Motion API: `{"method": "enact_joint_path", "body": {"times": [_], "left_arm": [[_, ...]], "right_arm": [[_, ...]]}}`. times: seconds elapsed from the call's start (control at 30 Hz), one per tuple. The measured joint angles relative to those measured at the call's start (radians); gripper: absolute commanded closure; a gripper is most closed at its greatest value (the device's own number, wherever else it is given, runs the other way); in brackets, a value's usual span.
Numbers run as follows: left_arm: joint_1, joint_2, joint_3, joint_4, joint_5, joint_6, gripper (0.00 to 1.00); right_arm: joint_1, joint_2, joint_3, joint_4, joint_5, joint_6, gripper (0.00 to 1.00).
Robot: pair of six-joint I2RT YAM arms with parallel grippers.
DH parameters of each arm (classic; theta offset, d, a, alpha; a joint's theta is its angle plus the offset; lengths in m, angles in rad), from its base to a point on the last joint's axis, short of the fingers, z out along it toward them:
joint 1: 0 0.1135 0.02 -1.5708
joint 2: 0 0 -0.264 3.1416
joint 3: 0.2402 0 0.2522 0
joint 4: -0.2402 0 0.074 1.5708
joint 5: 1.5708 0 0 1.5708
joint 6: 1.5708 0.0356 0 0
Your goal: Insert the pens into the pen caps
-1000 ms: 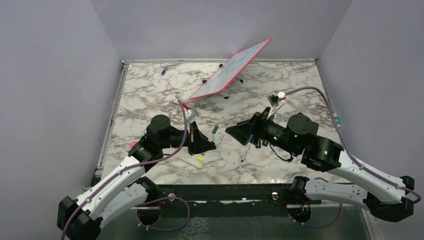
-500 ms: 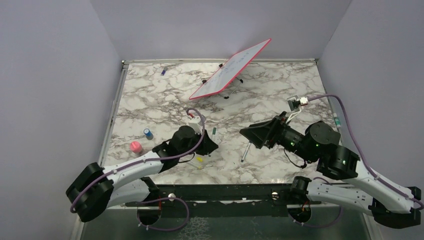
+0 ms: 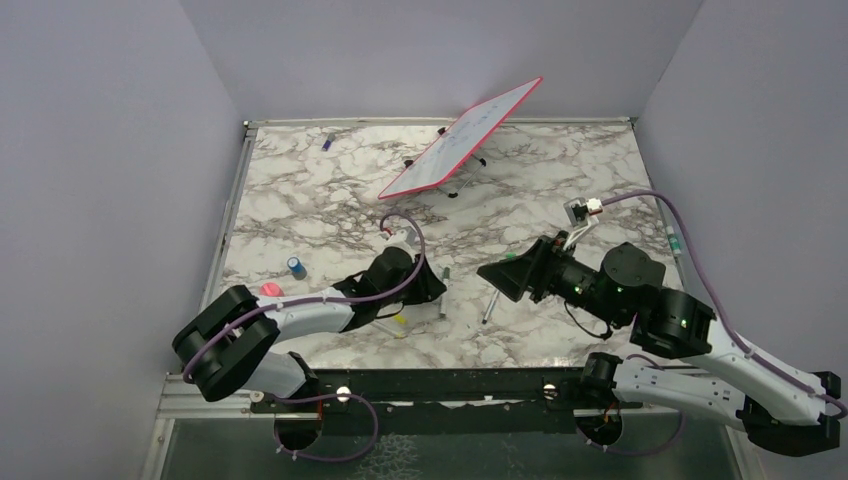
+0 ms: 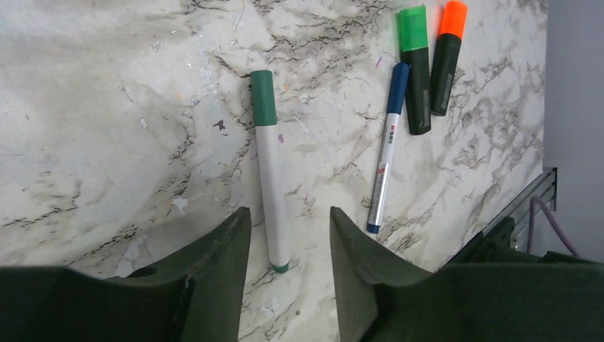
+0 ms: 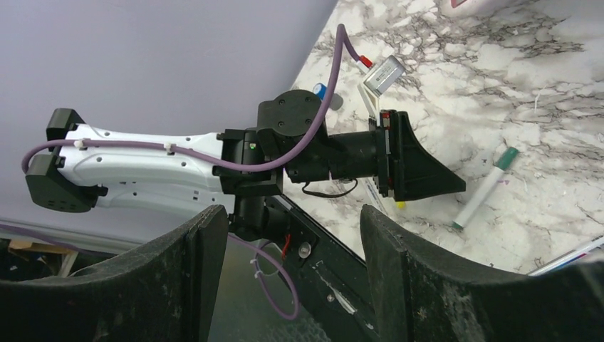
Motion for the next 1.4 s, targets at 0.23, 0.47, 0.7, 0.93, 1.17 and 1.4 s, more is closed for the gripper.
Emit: {"method": "enact_joint_path", "body": {"times": [0.23,0.47,0.7,0.93,1.17,1.4], "left_arm": [[0.000,-0.067,0.005,-0.047,-0.037,-0.035,0.31],[0.000,-0.259,0.072,-0.345,-0.177,-0.050,0.26],[0.000,-0.393,0.051,-0.616,-0.260,-0.130,0.33],[0.000,-0.471,-0.076,-0.798,-0.266,-0.283,0.45],[0.000,-0.468,-0.077,-0.918,-0.265,-0.350,0.45],[0.001,-0.393,-0.038,-0.933,-0.265,-0.365,0.45]], "right_arm": [[0.000,-0.005,-0.007,-0.002,-0.004,0.015,0.28],[0.000,0.002,-0.080,0.014,-0.016,0.016,0.29],[0.000,0.065,-0.157,0.033,-0.045,-0.007,0.30],[0.000,0.108,-0.246,0.085,-0.095,-0.023,0.30],[0.000,0.164,-0.260,0.123,-0.128,-0.026,0.31],[0.000,0.219,-0.260,0.145,-0.140,-0.041,0.31]]}}
